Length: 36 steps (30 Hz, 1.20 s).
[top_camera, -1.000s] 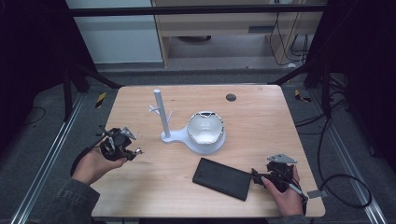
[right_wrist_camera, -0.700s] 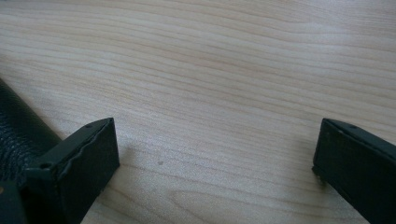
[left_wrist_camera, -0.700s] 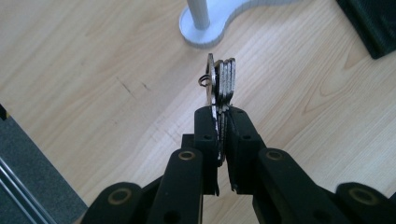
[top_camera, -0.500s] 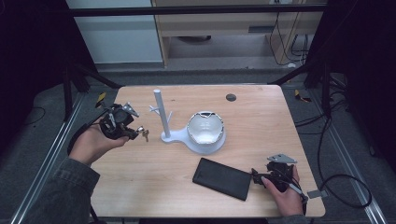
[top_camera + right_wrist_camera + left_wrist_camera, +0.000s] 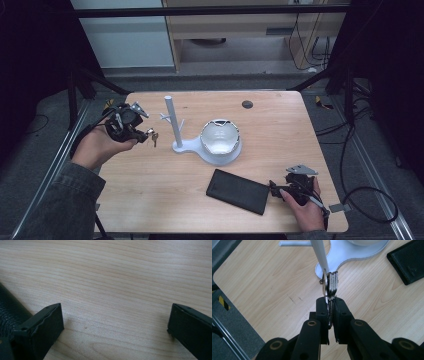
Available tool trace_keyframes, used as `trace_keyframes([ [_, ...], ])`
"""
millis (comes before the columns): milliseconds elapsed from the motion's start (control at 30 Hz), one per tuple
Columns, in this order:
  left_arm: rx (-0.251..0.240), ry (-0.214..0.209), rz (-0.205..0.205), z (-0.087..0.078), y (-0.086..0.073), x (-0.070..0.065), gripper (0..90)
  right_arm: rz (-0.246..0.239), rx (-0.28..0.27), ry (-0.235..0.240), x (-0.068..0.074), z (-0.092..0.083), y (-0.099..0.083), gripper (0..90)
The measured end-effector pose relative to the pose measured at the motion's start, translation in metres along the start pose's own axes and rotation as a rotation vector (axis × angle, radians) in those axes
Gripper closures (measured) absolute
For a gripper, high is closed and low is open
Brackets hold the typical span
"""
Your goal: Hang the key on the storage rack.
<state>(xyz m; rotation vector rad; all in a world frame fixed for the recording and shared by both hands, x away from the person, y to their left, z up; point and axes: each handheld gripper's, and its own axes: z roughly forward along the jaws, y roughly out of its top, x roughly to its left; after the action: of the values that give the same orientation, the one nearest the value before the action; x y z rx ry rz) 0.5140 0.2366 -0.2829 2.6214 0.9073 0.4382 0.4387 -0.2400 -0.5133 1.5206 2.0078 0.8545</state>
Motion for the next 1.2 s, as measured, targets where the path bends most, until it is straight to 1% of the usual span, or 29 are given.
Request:
trace_keyframes([
  [200,0.003,0.011,0.006,-0.005,0.006,0.001,83.4,-0.001,-0.002,0.0,0.0,0.0,0.0,0.4],
  [233,0.007,0.017,0.009,-0.007,0.01,0.002,83.4,-0.001,-0.002,-0.001,0.0,0.0,0.0,0.4],
  [367,0.006,0.023,0.004,-0.008,0.014,0.003,83.4,-0.002,-0.002,-0.001,0.0,0.0,0.0,0.4],
  [567,0.011,0.028,0.003,-0.011,0.017,0.006,83.4,-0.002,-0.002,-0.001,0.0,0.0,0.0,0.4],
  [1200,0.012,0.043,0.003,-0.016,0.026,0.006,83.4,0.0,-0.002,0.0,0.0,0.0,0.0,0.4],
])
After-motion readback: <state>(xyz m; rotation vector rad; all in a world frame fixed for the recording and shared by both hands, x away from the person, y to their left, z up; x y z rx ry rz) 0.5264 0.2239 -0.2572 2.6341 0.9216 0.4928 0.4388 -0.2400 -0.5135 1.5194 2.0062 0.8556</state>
